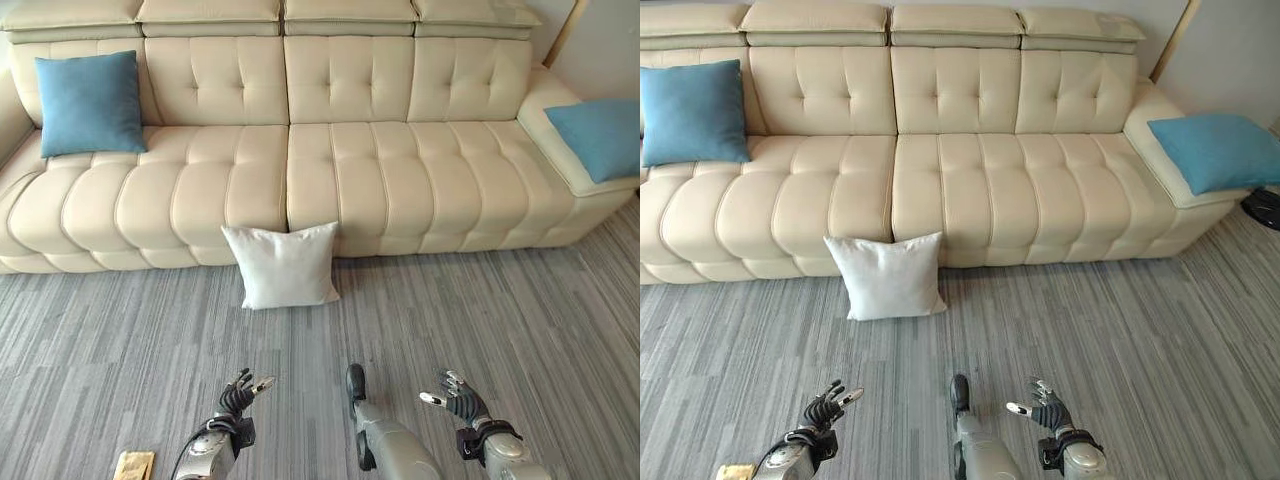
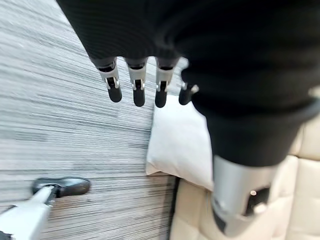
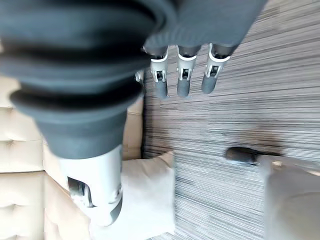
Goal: Pick up all the scattered cushions and arrange them neatly on the sofa.
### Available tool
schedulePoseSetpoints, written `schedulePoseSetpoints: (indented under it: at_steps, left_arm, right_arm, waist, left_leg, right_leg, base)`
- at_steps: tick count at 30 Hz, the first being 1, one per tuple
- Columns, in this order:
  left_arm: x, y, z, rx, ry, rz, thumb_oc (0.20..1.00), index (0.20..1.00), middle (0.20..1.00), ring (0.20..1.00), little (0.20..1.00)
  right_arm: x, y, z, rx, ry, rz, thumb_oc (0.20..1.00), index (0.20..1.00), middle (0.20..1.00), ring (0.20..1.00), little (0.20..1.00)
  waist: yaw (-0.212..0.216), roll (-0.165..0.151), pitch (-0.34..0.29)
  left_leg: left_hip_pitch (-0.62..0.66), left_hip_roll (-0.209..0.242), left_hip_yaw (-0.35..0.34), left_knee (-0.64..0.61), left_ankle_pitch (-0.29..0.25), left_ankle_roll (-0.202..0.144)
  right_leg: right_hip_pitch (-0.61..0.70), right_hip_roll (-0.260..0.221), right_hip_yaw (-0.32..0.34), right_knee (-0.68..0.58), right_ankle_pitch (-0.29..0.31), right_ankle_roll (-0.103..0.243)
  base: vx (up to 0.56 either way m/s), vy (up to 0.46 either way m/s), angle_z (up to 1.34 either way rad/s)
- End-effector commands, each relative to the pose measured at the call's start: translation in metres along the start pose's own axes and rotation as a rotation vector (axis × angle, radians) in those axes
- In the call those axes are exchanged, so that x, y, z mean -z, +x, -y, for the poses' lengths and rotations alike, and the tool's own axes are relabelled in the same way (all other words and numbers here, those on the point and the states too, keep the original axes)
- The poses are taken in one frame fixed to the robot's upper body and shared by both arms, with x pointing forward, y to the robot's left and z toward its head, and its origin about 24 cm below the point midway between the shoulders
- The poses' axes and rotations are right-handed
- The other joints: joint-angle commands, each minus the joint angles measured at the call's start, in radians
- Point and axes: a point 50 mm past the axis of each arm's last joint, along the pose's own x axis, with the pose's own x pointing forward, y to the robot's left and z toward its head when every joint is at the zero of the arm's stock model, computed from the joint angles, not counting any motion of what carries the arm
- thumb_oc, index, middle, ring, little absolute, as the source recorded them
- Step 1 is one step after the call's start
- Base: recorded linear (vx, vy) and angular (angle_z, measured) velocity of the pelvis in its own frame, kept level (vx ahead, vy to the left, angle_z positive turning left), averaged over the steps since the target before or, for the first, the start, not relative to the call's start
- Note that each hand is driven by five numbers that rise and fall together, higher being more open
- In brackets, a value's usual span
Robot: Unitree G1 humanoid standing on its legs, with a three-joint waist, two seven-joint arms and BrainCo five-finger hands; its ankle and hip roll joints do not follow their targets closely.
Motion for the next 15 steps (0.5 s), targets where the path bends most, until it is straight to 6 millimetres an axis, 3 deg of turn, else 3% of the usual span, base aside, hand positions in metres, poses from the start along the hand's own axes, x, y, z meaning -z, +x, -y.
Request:
schedulePoseSetpoints:
  at_steps: [1, 2, 3, 4, 5, 7, 9, 10, 11, 13, 15]
  left_arm:
    - [-0.029, 0.006, -0.002, 0.014, 0.035, 0.123, 1.000, 1.000, 1.000, 1.000, 1.000]
    - [-0.030, 0.006, 0.002, 0.027, 0.027, 0.124, 1.000, 1.000, 1.000, 1.000, 1.000]
    - [-0.031, 0.006, 0.003, 0.031, 0.020, 0.127, 1.000, 1.000, 1.000, 1.000, 1.000]
    - [-0.031, 0.006, 0.003, 0.031, 0.020, 0.128, 1.000, 1.000, 1.000, 1.000, 1.000]
    - [-0.034, 0.006, 0.004, 0.037, 0.014, 0.144, 1.000, 1.000, 1.000, 1.000, 1.000]
    - [-0.032, 0.005, 0.004, 0.036, 0.004, 0.137, 1.000, 1.000, 1.000, 1.000, 1.000]
    - [-0.025, 0.003, 0.000, 0.023, 0.000, 0.112, 1.000, 1.000, 1.000, 1.000, 1.000]
    - [-0.019, 0.001, -0.002, 0.013, 0.006, 0.088, 1.000, 1.000, 1.000, 1.000, 1.000]
    - [-0.018, 0.001, -0.002, 0.013, 0.006, 0.088, 1.000, 1.000, 1.000, 1.000, 1.000]
    - [-0.017, 0.001, -0.003, 0.008, 0.008, 0.080, 1.000, 1.000, 1.000, 1.000, 1.000]
    - [-0.014, 0.001, -0.003, 0.003, 0.008, 0.069, 1.000, 1.000, 1.000, 1.000, 1.000]
  right_arm:
    - [-0.027, 0.005, 0.011, 0.033, 0.035, 0.121, 1.000, 1.000, 1.000, 1.000, 1.000]
    - [-0.027, 0.005, 0.014, 0.036, 0.044, 0.124, 1.000, 1.000, 1.000, 1.000, 1.000]
    - [-0.028, 0.005, 0.015, 0.036, 0.044, 0.128, 1.000, 1.000, 1.000, 1.000, 1.000]
    - [-0.028, 0.005, 0.015, 0.036, 0.044, 0.128, 1.000, 1.000, 1.000, 1.000, 1.000]
    - [-0.028, 0.005, 0.016, 0.038, 0.035, 0.122, 1.000, 1.000, 1.000, 1.000, 1.000]
    - [-0.026, 0.005, 0.017, 0.042, 0.024, 0.108, 1.000, 1.000, 1.000, 1.000, 1.000]
    - [-0.023, 0.004, 0.020, 0.050, 0.028, 0.098, 1.000, 1.000, 1.000, 1.000, 1.000]
    - [-0.020, 0.002, 0.024, 0.058, 0.031, 0.087, 1.000, 1.000, 1.000, 1.000, 1.000]
    - [-0.020, 0.002, 0.024, 0.058, 0.031, 0.086, 1.000, 1.000, 1.000, 1.000, 1.000]
    - [-0.018, 0.001, 0.025, 0.064, 0.030, 0.078, 1.000, 1.000, 1.000, 1.000, 1.000]
    - [-0.017, 0.000, 0.027, 0.068, 0.024, 0.074, 1.000, 1.000, 1.000, 1.000, 1.000]
  waist:
    - [-0.014, 0.024, 0.010]
    - [-0.011, 0.019, 0.019]
    - [-0.005, 0.011, 0.024]
    - [-0.006, 0.012, 0.024]
    - [0.005, 0.000, 0.033]
    - [0.018, -0.014, 0.040]
    - [0.033, -0.024, 0.039]
    - [0.036, -0.024, 0.033]
    - [0.036, -0.025, 0.035]
    - [0.035, -0.017, 0.036]
    - [0.034, -0.006, 0.039]
  left_leg:
    - [-0.078, 0.100, 0.102, -0.005, 0.010, -0.056]
    - [-0.136, 0.103, 0.105, 0.148, 0.083, -0.090]
    - [-0.168, 0.105, 0.111, 0.226, 0.109, -0.100]
    - [-0.171, 0.105, 0.110, 0.231, 0.107, -0.100]
    - [-0.208, 0.115, 0.128, 0.302, 0.140, -0.106]
    - [-0.254, 0.142, 0.181, 0.349, 0.128, -0.092]
    - [-0.267, 0.163, 0.212, 0.290, 0.098, -0.076]
    - [-0.275, 0.182, 0.213, 0.191, 0.082, -0.072]
    - [-0.272, 0.181, 0.213, 0.189, 0.082, -0.072]
    - [-0.285, 0.209, 0.204, 0.094, 0.111, -0.080]
    - [-0.305, 0.245, 0.193, 0.009, 0.177, -0.098]
  right_leg:
    - [0.082, -0.029, 0.017, 0.065, -0.235, 0.127]
    - [0.123, -0.030, 0.012, 0.064, -0.254, 0.105]
    - [0.143, -0.035, 0.008, 0.063, -0.262, 0.095]
    - [0.143, -0.035, 0.007, 0.063, -0.262, 0.095]
    - [0.164, -0.044, 0.001, 0.064, -0.274, 0.085]
    - [0.192, -0.063, 0.006, 0.063, -0.291, 0.080]
    - [0.221, -0.073, 0.010, 0.060, -0.307, 0.084]
    - [0.237, -0.077, 0.011, 0.064, -0.333, 0.091]
    - [0.240, -0.078, 0.010, 0.065, -0.335, 0.091]
    - [0.256, -0.077, 0.008, 0.075, -0.364, 0.090]
    - [0.274, -0.074, 0.014, 0.084, -0.390, 0.091]
  base:
    - [0.28, -0.204, 0.37]
    - [0.19, -0.143, 0.29]
    - [0.18, -0.142, 0.21]
    - [0.15, -0.103, 0.08]
    - [0.12, -0.068, -0.12]
    - [0.19, -0.047, -0.03]
    - [0.28, 0.027, -0.19]
    - [0.26, 0.057, -0.29]
    - [0.24, 0.080, -0.25]
    - [0.17, 0.100, -0.25]
    - [0.20, 0.154, -0.13]
